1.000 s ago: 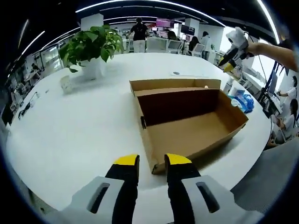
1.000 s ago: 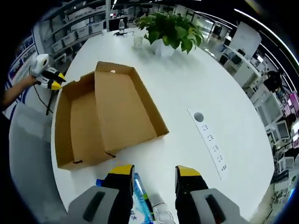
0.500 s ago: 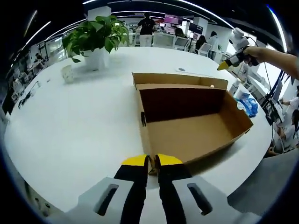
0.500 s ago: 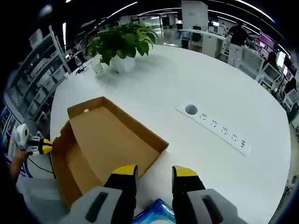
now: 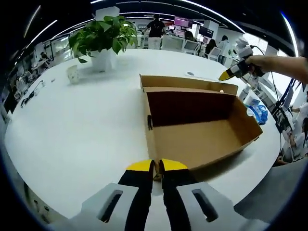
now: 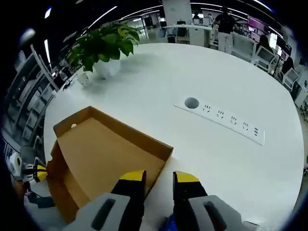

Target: Operate the shoe box by opening the lid, removing the specified soft item, and placing it in the target area until the item is outside and the box remains undamaged.

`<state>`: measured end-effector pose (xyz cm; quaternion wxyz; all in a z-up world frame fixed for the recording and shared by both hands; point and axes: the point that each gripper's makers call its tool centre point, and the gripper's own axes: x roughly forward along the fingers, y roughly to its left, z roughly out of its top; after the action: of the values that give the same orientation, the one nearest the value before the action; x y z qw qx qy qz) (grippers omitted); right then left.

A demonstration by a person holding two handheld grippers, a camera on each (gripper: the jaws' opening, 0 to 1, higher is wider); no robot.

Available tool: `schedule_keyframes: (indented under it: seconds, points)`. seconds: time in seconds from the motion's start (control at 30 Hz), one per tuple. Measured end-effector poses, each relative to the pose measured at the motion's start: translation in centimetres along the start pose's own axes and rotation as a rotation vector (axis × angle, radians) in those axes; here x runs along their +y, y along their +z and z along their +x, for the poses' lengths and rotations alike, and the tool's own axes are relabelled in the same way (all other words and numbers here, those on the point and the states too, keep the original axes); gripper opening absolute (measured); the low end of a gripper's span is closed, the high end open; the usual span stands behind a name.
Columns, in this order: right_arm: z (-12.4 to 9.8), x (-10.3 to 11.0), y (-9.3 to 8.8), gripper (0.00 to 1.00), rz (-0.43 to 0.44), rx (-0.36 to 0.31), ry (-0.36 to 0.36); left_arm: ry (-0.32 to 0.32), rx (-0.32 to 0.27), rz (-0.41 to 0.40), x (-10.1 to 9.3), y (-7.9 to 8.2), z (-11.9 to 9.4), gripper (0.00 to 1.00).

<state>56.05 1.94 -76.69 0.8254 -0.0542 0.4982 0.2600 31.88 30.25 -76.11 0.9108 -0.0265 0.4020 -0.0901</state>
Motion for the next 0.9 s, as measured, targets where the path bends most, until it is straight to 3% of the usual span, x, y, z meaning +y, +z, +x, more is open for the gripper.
schedule_keyframes:
  seconds: [0.33,0.47,0.57,0.9]
  points:
    - [1.6,-0.6,-0.5,0.16,0.066,0.029,-0.026,0.006,0.001,-0.009,0.1,0.2,0.1,0.03]
    - [2.0,-0.5,-0.8,0.1,0.109,0.041,-0.02,0.007,0.0,-0.012,0.1,0.2,0.1,0.03]
    - [2.1,-0.2,-1.1,0.02,0.113,0.057,-0.007,0.006,0.001,-0.014,0.1,0.2,0.1,0.03]
    - [1.6,-0.1,-0.9,0.0,0.096,0.044,-0.024,0.005,-0.005,-0.021,0.2,0.2,0.1,0.03]
